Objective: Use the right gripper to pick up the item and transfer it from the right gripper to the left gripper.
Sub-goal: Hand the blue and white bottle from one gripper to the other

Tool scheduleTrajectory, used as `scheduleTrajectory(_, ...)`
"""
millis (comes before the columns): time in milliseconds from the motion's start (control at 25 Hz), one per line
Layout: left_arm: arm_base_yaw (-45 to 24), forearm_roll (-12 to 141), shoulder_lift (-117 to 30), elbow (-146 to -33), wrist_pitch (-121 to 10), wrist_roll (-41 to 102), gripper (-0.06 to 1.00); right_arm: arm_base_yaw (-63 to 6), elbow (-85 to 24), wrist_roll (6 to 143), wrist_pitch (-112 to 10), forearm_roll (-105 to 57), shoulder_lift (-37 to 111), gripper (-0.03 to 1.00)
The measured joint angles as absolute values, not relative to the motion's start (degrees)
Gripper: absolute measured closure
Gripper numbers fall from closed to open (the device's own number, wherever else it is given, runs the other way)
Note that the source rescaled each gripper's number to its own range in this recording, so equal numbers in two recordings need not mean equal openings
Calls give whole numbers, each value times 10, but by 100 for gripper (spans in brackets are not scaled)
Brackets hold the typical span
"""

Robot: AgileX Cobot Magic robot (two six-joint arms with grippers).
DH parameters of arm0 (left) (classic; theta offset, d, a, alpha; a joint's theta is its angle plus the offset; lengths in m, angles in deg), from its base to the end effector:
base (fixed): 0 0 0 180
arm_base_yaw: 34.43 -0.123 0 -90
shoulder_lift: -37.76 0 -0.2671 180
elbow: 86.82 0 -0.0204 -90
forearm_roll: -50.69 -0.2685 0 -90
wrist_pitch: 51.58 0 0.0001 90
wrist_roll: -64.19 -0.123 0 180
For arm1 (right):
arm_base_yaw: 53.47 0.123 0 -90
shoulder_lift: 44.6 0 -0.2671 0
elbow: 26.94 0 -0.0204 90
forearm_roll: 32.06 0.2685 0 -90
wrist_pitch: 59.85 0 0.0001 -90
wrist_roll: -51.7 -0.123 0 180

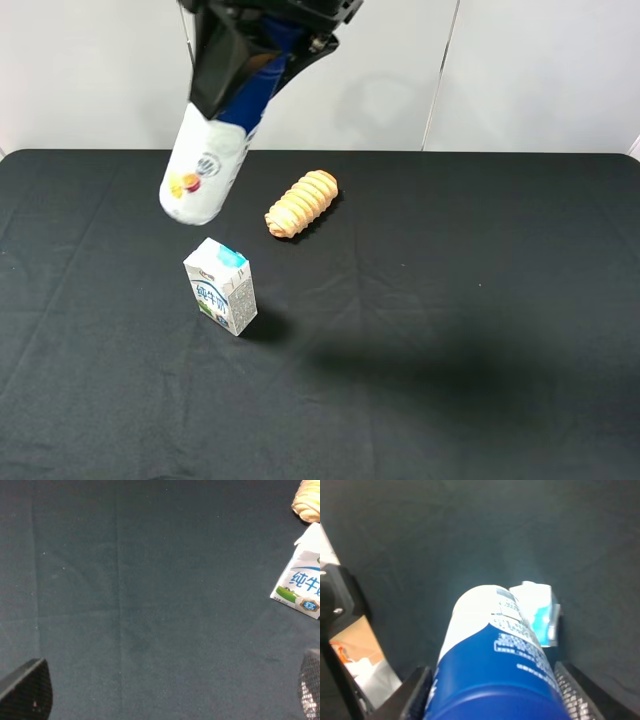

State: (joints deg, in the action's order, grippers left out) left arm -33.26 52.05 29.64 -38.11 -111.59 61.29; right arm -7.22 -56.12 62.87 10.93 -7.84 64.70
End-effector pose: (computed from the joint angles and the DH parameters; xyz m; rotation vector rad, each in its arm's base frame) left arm 0.0588 -0.0037 0.2691 0.0732 2.0377 -0.0095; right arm 0.2472 0.3272 0.3438 -1.2483 2.3801 0.7763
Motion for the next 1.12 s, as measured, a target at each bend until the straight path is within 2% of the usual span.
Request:
scheduleTrajectory(320, -333, 545, 282, -399, -1111, 536, -2, -67, -561, 629, 110, -67, 647, 95)
scheduleTrajectory(640, -331, 600, 153, -435, -1102, 455, -2, -67, -561, 629, 110, -66, 647, 95)
scheduleTrajectory(1120, -216, 621, 41, -502, -1056, 407, -2, -67, -561, 629, 110, -44, 647, 95)
